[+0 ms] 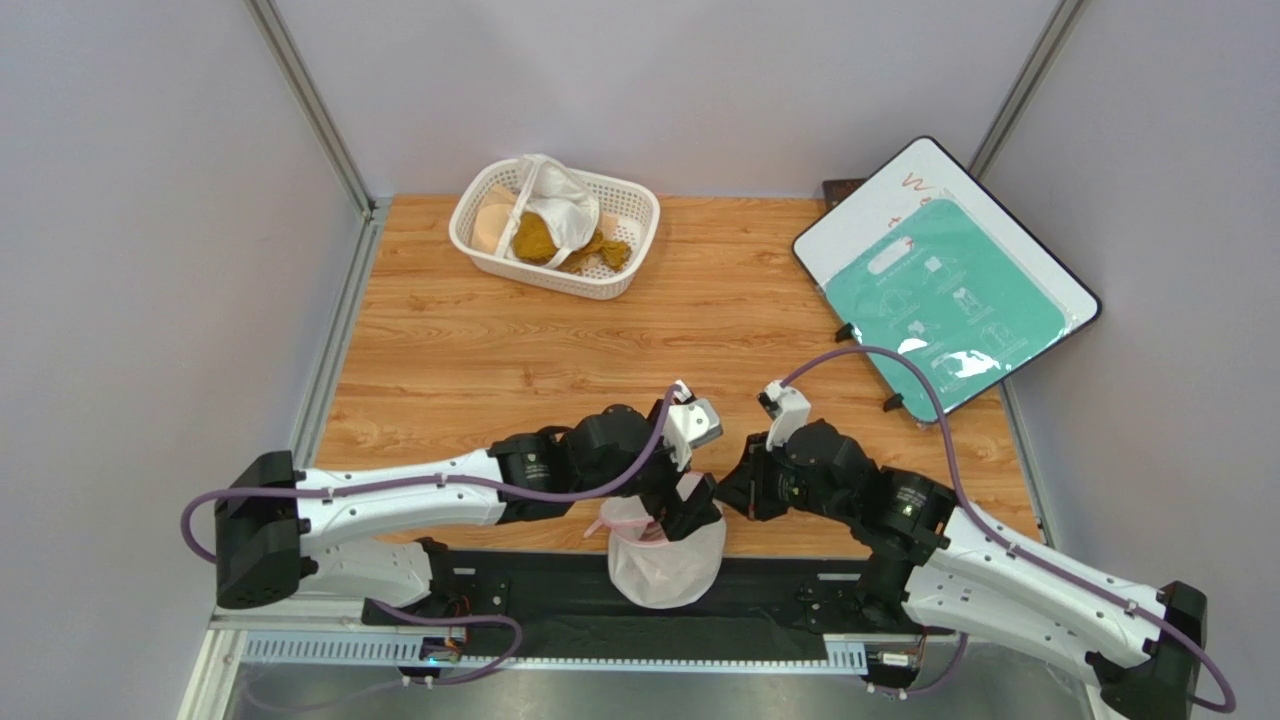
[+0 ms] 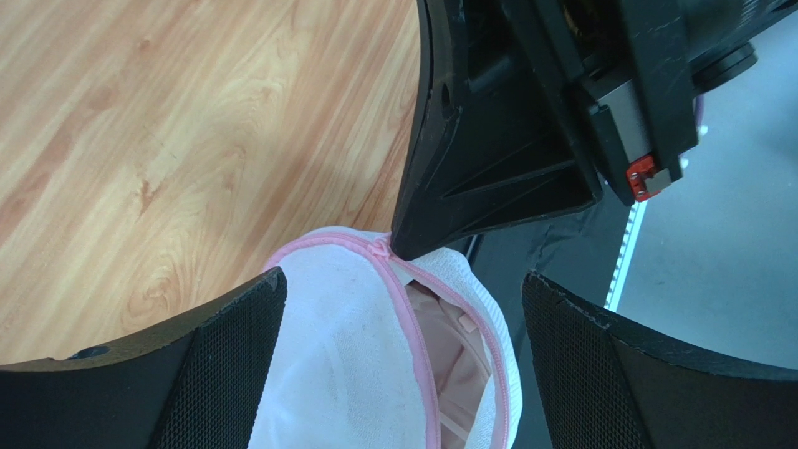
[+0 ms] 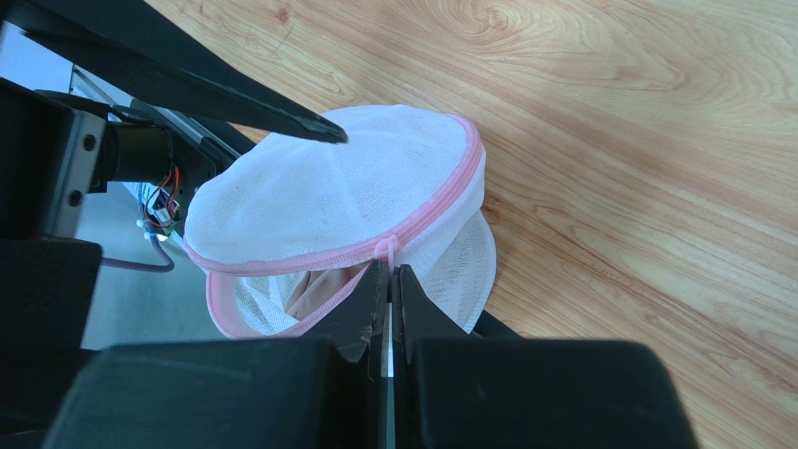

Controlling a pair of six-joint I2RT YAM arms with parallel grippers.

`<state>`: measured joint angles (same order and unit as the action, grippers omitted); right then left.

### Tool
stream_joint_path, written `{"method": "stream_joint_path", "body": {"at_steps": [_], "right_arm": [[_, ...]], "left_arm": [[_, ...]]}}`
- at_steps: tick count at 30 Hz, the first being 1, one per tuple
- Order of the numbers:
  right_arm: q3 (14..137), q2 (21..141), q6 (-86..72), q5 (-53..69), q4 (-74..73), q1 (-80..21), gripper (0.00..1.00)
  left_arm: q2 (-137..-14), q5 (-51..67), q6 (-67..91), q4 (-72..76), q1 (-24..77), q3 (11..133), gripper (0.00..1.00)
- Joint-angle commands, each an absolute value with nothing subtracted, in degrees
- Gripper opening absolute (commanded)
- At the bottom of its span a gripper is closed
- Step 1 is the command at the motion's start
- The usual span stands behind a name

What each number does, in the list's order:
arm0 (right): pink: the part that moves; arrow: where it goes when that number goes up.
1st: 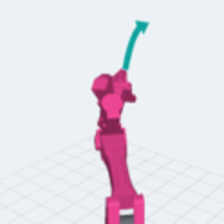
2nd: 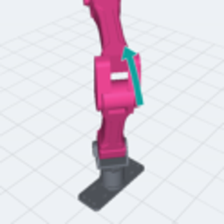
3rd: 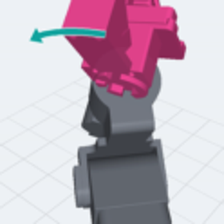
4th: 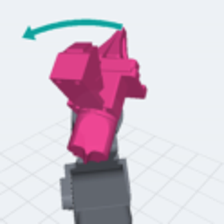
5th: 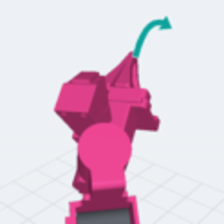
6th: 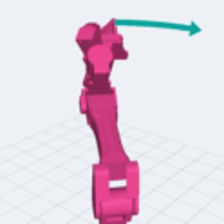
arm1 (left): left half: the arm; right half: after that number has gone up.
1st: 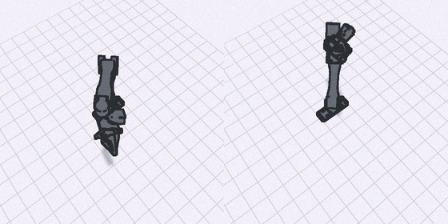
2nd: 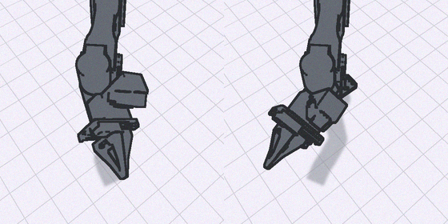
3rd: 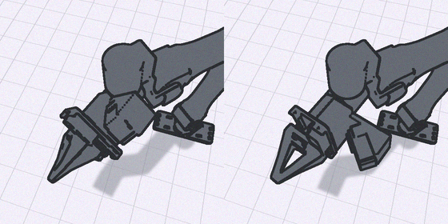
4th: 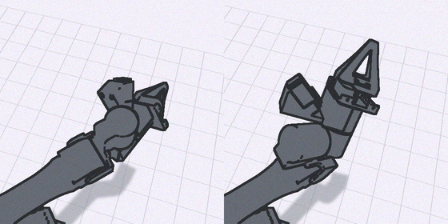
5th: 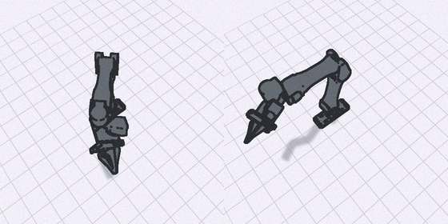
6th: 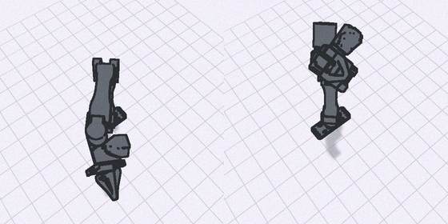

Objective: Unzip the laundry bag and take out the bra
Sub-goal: Unzip the laundry bag at the center of the board.

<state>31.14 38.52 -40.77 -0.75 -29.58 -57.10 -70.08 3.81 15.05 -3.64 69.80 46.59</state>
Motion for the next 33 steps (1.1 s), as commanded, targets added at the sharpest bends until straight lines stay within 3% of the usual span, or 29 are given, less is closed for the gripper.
{"method": "stream_joint_path", "body": {"at_steps": [1,6,8,11,14,18,33], "right_arm": [[33.75,37.71,-41.40,-2.11,-28.30,-57.74,0.00],[33.84,37.35,-41.48,-2.46,-28.65,-58.01,0.00],[33.58,37.18,-41.48,-2.64,-28.65,-58.10,0.00],[33.49,37.18,-41.57,-2.81,-28.65,-58.10,0.00],[33.49,37.18,-41.31,-3.16,-28.83,-58.10,0.00],[34.10,37.27,-41.04,-4.30,-29.97,-58.10,0.00],[33.22,38.58,-40.96,-8.61,-31.82,-57.75,0.00]], "left_arm": [[-71.80,2.99,15.47,-1.85,70.93,48.25,1.00],[-73.56,1.32,15.29,-2.63,71.54,49.04,1.00],[-74.09,1.49,15.21,-2.72,71.80,49.22,0.95],[-74.88,2.02,15.38,-2.90,71.81,49.31,0.66],[-75.15,2.02,15.29,-3.25,71.90,49.13,0.28],[-74.54,1.15,14.42,-4.65,71.90,49.39,0.02],[-66.36,0.88,8.62,-8.61,71.98,46.58,0.00]]}}
